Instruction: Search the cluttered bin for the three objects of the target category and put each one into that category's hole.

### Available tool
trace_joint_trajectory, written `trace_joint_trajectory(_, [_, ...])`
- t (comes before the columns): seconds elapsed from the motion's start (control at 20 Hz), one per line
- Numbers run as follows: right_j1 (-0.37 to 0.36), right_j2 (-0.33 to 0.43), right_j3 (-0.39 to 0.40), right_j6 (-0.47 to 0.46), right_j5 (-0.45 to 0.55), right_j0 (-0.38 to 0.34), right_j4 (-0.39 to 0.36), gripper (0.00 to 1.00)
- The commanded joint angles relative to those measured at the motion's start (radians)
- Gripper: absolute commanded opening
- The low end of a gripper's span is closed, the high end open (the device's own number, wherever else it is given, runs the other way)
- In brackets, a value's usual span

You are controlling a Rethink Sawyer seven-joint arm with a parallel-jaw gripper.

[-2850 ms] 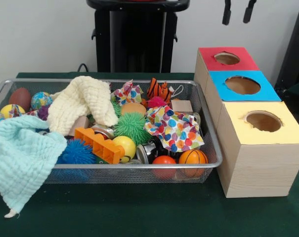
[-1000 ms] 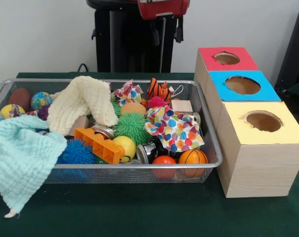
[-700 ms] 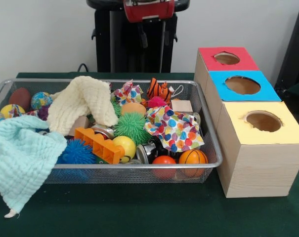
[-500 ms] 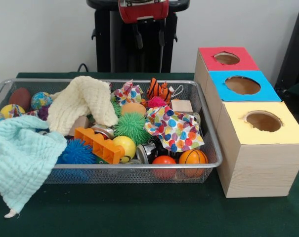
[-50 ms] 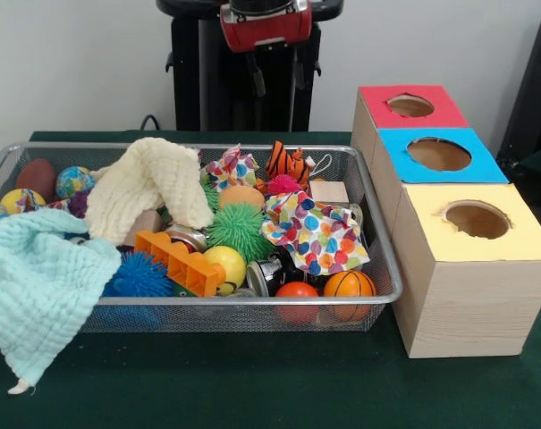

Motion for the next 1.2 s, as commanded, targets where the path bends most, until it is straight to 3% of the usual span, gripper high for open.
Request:
trace_joint_trajectory(0.05, [0.036,0.105,-0.113,-0.12,0.104,0.039,-0.061,1.0])
trace_joint_trajectory(0.35, [0.06,0.128,-0.177,-0.118,0.145,0.081,-0.066,1.0])
trace_joint_trajectory(0.9, [0.077,0.152,-0.222,-0.159,0.197,0.052,-0.088,1.0])
trace_joint_trajectory(1.2, [0.131,0.174,-0.289,-0.192,0.194,0.06,-0.117,1.0])
